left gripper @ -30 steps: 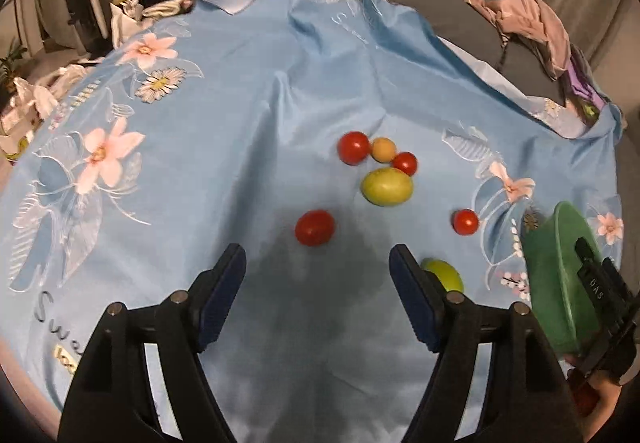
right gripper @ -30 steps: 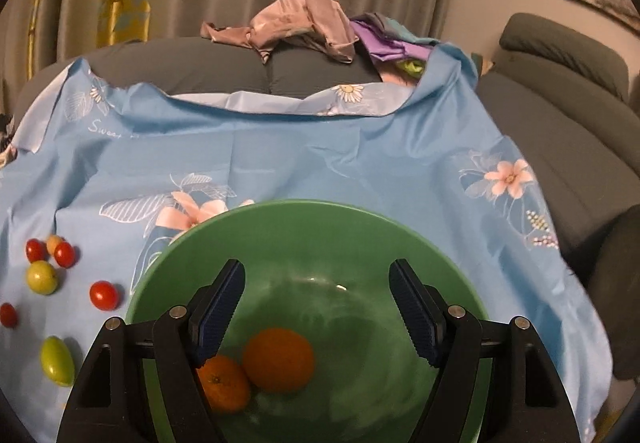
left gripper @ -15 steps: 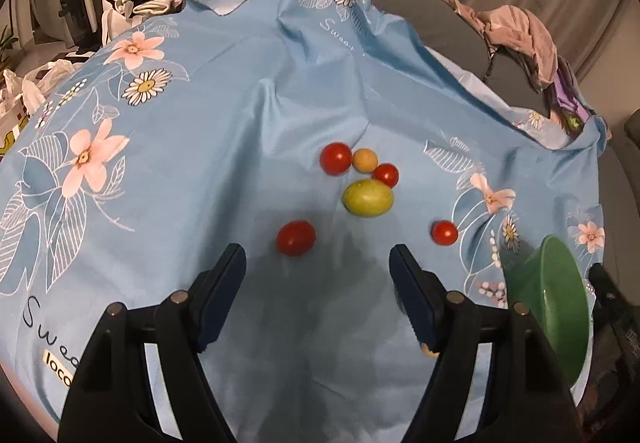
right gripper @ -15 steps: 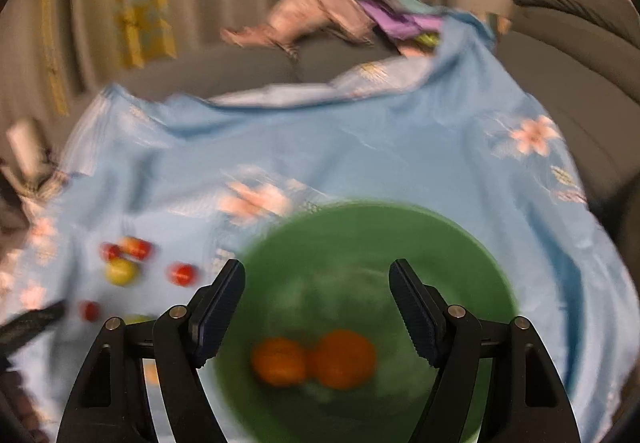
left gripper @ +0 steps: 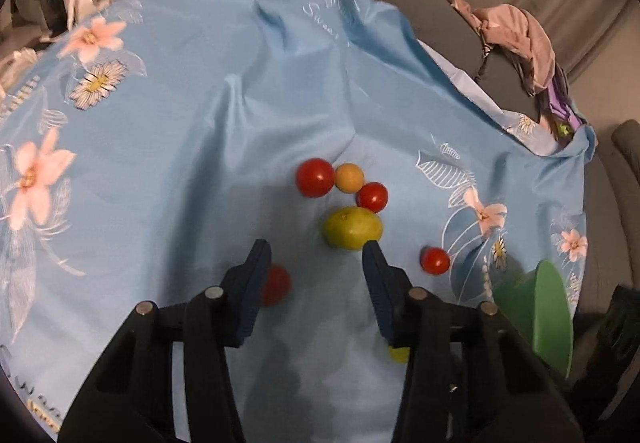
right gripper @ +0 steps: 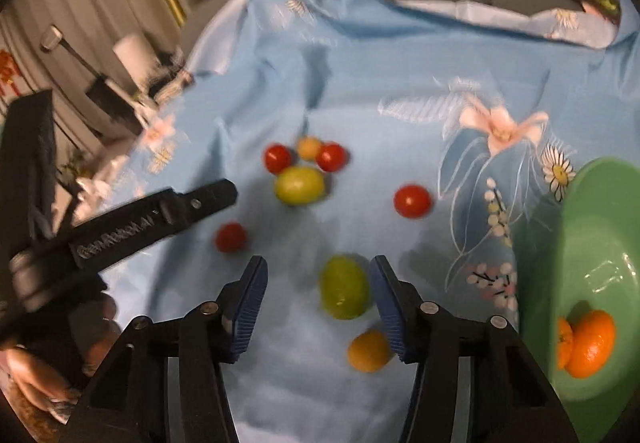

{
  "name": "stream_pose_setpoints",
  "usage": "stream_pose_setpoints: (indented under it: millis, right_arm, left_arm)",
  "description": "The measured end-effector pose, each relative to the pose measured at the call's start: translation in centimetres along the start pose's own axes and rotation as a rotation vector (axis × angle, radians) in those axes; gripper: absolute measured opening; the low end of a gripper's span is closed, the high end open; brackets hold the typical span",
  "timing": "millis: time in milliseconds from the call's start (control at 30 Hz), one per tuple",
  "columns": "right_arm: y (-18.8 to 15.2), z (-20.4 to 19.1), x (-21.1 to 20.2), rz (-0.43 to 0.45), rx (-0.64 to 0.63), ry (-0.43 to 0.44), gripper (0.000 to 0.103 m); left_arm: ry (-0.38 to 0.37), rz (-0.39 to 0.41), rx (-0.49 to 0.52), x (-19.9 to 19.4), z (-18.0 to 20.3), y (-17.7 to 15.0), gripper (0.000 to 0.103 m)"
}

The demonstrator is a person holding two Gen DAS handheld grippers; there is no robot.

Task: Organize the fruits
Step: 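Grasp the yellow lemon with the left tool while the right tool grasps the green fruit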

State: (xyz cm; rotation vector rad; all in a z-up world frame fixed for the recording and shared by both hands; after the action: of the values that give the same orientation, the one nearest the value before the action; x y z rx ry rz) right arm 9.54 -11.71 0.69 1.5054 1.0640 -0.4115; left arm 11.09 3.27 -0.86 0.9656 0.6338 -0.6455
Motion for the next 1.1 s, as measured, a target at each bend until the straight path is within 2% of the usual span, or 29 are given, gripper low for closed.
stream_pose_setpoints:
  millis: [100, 267, 400, 567, 733, 800, 867, 1000, 1100]
  right_arm:
    - [-0.1, 0.4, 0.4, -0.019, 0.000, -0.004, 0.055]
    - [-0.7, 0.8, 1.1, -0.056, -0.002, -0.028, 0.055]
    - [-0.9, 0.8, 1.3, -0.073, -0.010, -0.037, 0.052]
    - [-1.2, 0.6, 2.0, -0.099, -0.028, -0.055, 0.045]
    - [-1.6, 0.5, 2.4, -0.113, -0.043, -0.078, 0.036]
    - [-1.7, 0.4, 2.4, -0.109, -0.054, -0.085, 0.035]
    - [-1.6, 0.5, 2.4, -0.102, -0.052, -0.082, 0.035]
    - [-1.7, 0.9, 2.0, -0.101, -0.028, -0.073, 0.035]
    - [-1.6, 1.4, 1.5, -0.085, -0.006, -0.061, 0.035]
  left_arm:
    - [-0.038, -0.044, 0.010, 1.6, 0.8, 0.7, 0.046]
    - [0.017, -0.111, 0.064, 4.6, 2.3, 0.4, 0.046]
    - [0.013, -0.130, 0.069, 5.8, 2.7, 0.3, 0.047]
    - [0.055, -0.088, 0.112, 6.0, 3.1, 0.4, 0.046]
    - [0.073, -0.080, 0.132, 6.0, 3.2, 0.3, 0.046]
    - [0.117, -0.069, 0.153, 5.7, 3.3, 0.0, 0.045]
    - [0.169, -0.036, 0.182, 4.7, 3.4, -0.5, 0.045]
    - [0.143, 0.018, 0.176, 1.7, 3.3, -1.0, 0.045]
    - [0.158, 0.076, 0.163, -0.9, 2.9, -1.7, 0.046]
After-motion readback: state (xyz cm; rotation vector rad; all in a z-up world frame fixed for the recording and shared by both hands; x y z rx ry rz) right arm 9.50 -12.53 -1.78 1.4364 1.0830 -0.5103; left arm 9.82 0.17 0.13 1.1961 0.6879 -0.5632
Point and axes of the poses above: each gripper's, at about its wrist camera, not at the fingertips, and x roughly the way its jaws point, z to its right, y to its top, the point moved 1 cm from there along x, roughly the way its jaws point, and after that the axes turned 3 degrees about z, right-handed, at the moved point
